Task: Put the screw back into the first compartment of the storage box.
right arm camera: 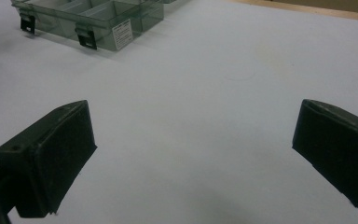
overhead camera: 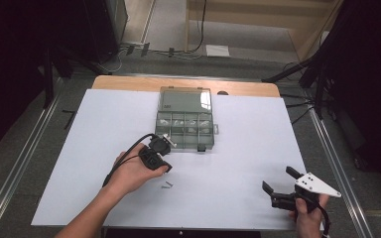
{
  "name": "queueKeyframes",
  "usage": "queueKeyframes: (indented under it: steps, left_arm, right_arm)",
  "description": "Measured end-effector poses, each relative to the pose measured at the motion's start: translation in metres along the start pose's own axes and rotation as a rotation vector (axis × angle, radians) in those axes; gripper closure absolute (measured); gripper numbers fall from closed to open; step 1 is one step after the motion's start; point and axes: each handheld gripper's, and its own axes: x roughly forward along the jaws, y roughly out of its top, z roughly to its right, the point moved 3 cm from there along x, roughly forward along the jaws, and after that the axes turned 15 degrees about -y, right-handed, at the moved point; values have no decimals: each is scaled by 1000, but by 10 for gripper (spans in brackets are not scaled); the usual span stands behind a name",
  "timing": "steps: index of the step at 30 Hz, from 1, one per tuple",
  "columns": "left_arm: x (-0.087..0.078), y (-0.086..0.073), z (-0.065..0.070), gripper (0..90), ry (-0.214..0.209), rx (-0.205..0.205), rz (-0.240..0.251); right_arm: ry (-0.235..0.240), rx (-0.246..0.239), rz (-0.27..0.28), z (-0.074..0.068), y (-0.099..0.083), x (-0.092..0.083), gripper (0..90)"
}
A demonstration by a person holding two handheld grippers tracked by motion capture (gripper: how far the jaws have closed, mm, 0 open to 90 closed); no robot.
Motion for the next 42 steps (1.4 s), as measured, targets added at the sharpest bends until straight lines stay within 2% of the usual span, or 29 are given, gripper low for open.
queueKeyframes:
  steps: [25,42]
  left_arm:
    - [-16,19,-11,881,-17,-1,43]
    - [-30,31,-26,881,-22,-14,65]
  right_arm:
    - [12,-3,8,-2,0,0,0]
    - [10,-6,-1,-2,-1,1,0]
